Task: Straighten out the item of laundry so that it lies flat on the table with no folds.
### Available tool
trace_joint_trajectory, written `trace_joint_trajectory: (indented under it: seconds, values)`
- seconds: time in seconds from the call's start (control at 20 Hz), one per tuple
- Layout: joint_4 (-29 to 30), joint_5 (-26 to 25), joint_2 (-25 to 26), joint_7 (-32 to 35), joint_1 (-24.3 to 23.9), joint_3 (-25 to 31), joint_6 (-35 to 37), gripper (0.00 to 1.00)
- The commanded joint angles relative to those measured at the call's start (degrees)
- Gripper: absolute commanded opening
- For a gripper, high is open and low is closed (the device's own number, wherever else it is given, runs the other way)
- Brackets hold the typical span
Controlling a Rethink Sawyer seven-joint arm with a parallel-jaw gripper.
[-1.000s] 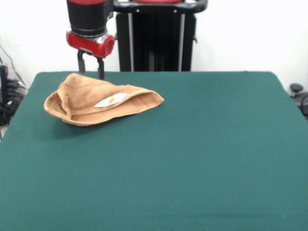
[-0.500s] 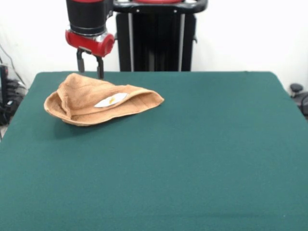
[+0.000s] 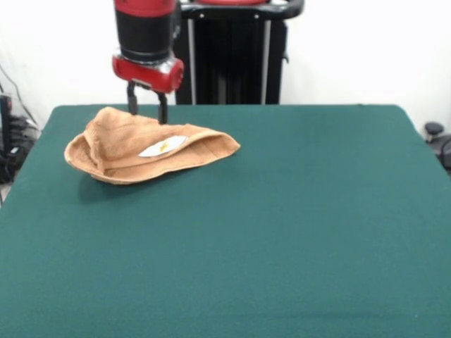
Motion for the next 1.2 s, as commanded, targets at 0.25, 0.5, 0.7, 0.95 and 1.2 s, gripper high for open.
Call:
trace_joint_trajectory:
  seconds: [0.25, 0.5, 0.7, 0.95, 1.2]
  values:
    - [-11.6, -0.3, 10.2, 7.2, 15.1, -4.3, 3.5, 1.00]
    - [-14.1, 5.2, 11.1, 9.3, 19.3, -5.8, 4.5, 1.00]
    - [-16.2, 9.0, 11.1, 9.2, 21.9, -6.6, 6.4, 1.00]
    - [-20.7, 12.1, 13.4, 9.2, 25.7, -8.6, 8.8, 1.00]
    - [-28.7, 11.6, 17.3, 8.5, 31.4, -13.4, 17.9, 1.00]
